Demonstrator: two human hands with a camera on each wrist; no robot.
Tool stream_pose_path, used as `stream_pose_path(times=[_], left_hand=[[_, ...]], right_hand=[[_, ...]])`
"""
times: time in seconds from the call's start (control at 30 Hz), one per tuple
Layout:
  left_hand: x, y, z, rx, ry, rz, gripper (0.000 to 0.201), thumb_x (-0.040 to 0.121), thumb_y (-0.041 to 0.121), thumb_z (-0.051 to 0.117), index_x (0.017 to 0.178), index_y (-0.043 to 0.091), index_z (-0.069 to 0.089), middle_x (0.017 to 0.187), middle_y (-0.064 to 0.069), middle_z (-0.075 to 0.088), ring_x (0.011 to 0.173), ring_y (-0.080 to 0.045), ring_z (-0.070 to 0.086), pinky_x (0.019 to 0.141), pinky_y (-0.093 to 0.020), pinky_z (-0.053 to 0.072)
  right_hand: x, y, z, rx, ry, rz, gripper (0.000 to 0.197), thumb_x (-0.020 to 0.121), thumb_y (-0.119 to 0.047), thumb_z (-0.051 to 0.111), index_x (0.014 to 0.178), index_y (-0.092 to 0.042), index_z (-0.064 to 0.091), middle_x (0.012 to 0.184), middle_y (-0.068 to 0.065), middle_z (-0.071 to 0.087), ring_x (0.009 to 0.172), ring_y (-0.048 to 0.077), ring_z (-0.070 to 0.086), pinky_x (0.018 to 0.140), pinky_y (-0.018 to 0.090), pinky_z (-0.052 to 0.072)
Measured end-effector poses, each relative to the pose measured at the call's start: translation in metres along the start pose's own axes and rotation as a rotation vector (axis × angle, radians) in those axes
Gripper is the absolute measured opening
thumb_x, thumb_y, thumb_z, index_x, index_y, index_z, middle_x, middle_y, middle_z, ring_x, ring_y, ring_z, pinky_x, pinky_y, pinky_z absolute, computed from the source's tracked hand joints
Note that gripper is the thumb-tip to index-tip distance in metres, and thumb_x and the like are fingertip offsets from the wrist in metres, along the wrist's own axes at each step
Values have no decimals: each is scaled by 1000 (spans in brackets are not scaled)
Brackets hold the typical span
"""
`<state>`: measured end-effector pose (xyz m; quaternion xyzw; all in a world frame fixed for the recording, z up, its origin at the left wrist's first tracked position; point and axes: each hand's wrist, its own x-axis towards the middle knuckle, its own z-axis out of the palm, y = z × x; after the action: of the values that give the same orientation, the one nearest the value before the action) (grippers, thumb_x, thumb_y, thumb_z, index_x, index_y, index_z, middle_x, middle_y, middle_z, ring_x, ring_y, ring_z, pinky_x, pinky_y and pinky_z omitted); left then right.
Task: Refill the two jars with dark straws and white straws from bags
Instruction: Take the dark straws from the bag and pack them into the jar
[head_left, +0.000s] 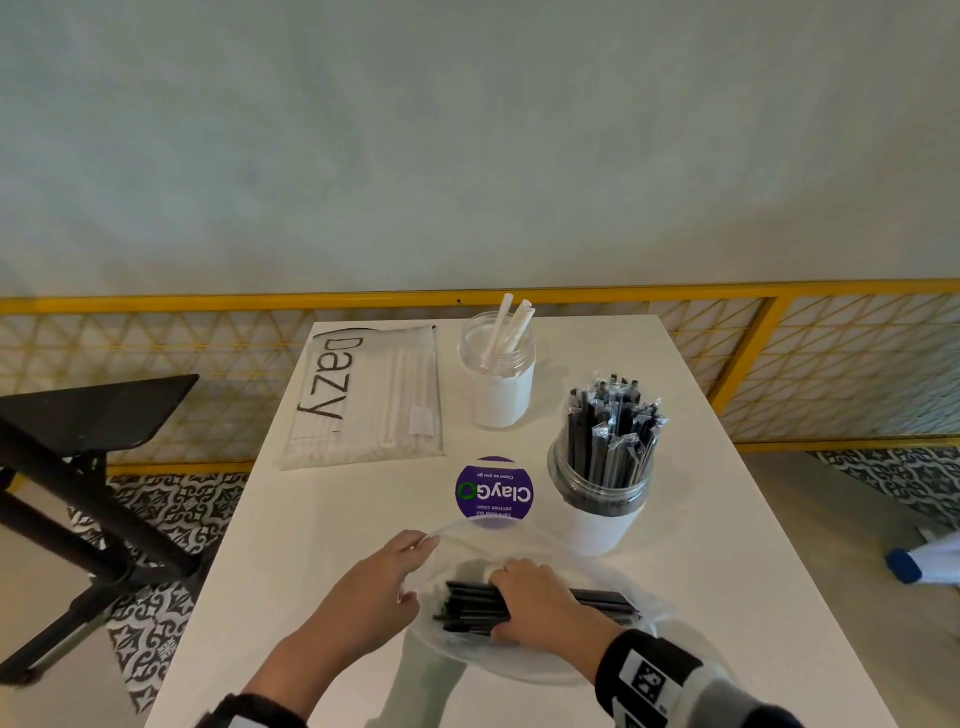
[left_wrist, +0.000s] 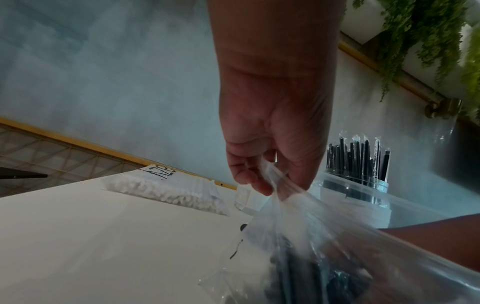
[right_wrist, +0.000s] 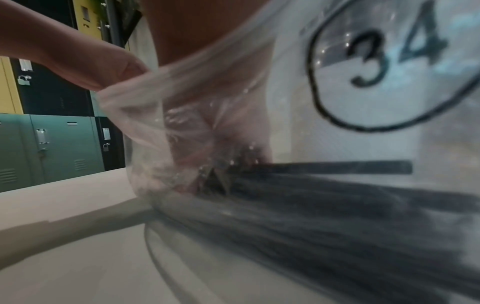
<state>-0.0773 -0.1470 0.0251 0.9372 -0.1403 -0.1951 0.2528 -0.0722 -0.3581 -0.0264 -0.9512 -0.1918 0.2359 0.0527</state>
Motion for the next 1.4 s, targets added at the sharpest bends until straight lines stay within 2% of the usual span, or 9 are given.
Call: stream_pose_path(times=[0.33, 0.43, 0.57, 0.77, 0.9, 1.03, 1.17, 1.3, 1.4], left_hand=[[2, -4, -1, 9, 17, 0, 63, 84, 10, 53, 141, 32, 37, 139, 19, 36, 63, 7, 44, 77, -18, 44], [5, -6, -1, 22, 15, 12, 60, 82, 12, 54, 137, 32, 42, 139, 19, 38, 62, 4, 47, 73, -19, 46], [6, -5, -2, 24, -3, -1, 65, 84, 11, 53, 143, 30, 34, 140, 19, 34, 63, 4, 46, 73, -13, 42], [5, -4, 0, 0, -21, 17, 64, 84, 10, 51, 143, 28, 34, 127, 25, 34, 65, -3, 50, 72, -13, 41], [4, -4, -2, -23, -17, 34, 63, 83, 9, 51, 142, 28, 37, 122, 27, 34, 71, -7, 52, 78, -18, 45], [2, -5, -1, -28, -18, 30, 63, 83, 9, 51, 142, 29, 37, 122, 29, 34, 69, -6, 50, 73, -14, 43], [3, -5, 0, -24, -10, 38, 63, 82, 9, 51, 140, 31, 38, 124, 29, 34, 65, -3, 50, 69, -11, 41], [3, -2, 0, -13, -11, 32, 61, 85, 9, 51, 140, 31, 38, 125, 29, 33, 66, -5, 49, 75, -16, 44], [3, -2, 0, -5, -11, 18, 61, 86, 9, 52, 141, 32, 37, 124, 30, 32, 67, -4, 50, 75, -15, 44]], right_hand=[[-26, -2, -33, 340, 186, -99, 31, 86, -28, 63, 114, -20, 54, 113, 3, 65, 105, 23, 59, 83, 28, 41], [-43, -5, -54, 544, 265, -146, 24, 83, -28, 64, 106, -24, 57, 97, -6, 69, 88, 10, 62, 78, 23, 48], [-72, -6, -112, 921, 467, -129, 22, 80, -19, 75, 80, -30, 55, 61, -23, 62, 55, -6, 53, 57, 10, 40], [-88, 30, -195, 1261, 891, -101, 14, 83, -15, 69, 89, -3, 64, 73, 6, 68, 62, 5, 66, 60, 14, 51], [-78, 62, -212, 1486, 1065, -131, 16, 81, -13, 71, 91, -5, 61, 69, 3, 63, 68, 16, 62, 68, 33, 54], [-71, 78, -209, 1529, 1174, -126, 23, 67, -22, 76, 82, -12, 61, 66, -5, 65, 68, 15, 61, 67, 30, 52], [-59, 81, -185, 1460, 1164, -34, 19, 66, -23, 78, 77, -16, 63, 68, -8, 68, 71, 14, 64, 73, 33, 54], [-51, 79, -167, 1378, 1178, 71, 14, 74, -10, 78, 76, -16, 65, 66, -9, 70, 66, 1, 67, 65, 18, 51], [-48, 81, -165, 1344, 1180, 96, 14, 73, -13, 80, 75, -18, 67, 73, -8, 71, 69, 2, 68, 69, 23, 52]])
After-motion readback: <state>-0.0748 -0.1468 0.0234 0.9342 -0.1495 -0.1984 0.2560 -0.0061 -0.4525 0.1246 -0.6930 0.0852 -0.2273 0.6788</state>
